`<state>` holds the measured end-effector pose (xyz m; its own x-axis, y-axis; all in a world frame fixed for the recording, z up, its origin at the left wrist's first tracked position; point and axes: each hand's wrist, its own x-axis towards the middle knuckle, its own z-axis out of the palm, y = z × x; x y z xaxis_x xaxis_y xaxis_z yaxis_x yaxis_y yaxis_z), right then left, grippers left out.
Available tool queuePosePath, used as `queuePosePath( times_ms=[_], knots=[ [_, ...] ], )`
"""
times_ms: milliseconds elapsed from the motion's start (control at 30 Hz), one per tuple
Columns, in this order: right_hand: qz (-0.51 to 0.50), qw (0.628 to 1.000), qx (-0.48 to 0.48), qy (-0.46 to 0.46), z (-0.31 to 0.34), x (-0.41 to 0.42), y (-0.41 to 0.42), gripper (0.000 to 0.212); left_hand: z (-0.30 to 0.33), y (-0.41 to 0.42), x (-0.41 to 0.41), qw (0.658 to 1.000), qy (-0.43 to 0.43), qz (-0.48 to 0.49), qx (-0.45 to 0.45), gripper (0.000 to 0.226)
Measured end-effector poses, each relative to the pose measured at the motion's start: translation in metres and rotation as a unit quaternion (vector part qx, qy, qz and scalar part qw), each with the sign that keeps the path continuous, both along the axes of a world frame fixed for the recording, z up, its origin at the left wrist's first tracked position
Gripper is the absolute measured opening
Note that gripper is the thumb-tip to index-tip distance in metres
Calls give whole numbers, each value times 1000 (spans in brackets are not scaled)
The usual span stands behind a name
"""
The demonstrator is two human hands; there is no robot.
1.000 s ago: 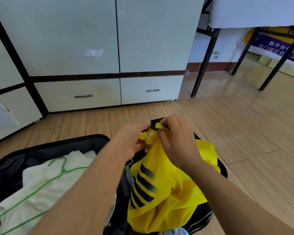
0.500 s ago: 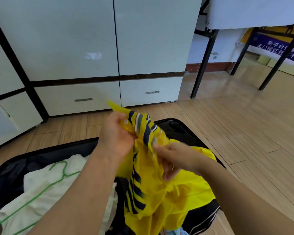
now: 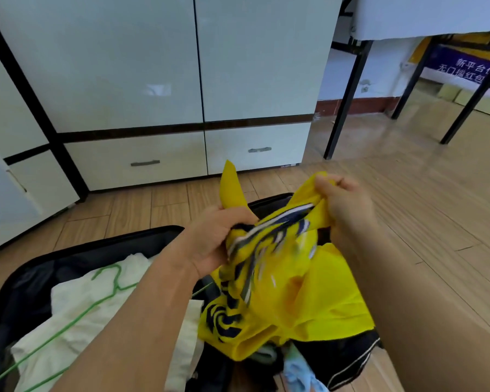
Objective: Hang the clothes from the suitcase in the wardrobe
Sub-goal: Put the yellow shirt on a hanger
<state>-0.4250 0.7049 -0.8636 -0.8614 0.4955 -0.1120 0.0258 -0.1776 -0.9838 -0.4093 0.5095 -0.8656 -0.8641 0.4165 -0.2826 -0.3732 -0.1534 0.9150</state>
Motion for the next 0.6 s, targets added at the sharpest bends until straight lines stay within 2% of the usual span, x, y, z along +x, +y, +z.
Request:
queuePosePath(
  times_ms=[33, 100, 167, 233, 300, 333, 400, 467, 533, 600],
  knots=[
    [0, 998, -33, 60, 10, 2, 6, 10, -8, -5, -1, 997, -19, -30, -64, 8],
    [81, 983, -106, 129, 24, 12, 7, 9, -19, -11, 2, 986, -58, -86, -130, 28],
    [187, 969, -126, 106, 25, 20, 0, 22, -23, -10, 6, 990, -63, -99, -80, 47],
    [273, 952, -122, 64, 17, 24, -7, 35, -29, -5, 5, 995, -65, -65, 23, 68],
    [332, 936, -111, 28, 8, 25, -14, 43, -31, 3, 3, 988, -110, -36, 106, 91],
    [347, 933, -91, 15, 4, 24, -16, 45, -31, 9, 5, 984, -122, -44, 118, 90],
    [339, 940, -24, 0, 1, 20, -21, 44, -27, 22, 12, 987, -135, -45, 75, 64],
    [261, 964, 41, -8, 0, 15, -21, 35, -28, 26, 11, 988, -147, 3, 43, 40],
    [152, 986, 72, -12, -2, 10, -15, 26, -30, 22, 5, 985, -145, 51, 72, 36],
    [92, 991, 100, -18, -9, 10, -9, 22, -31, 13, -1, 985, -125, 86, 87, 31]
  ],
)
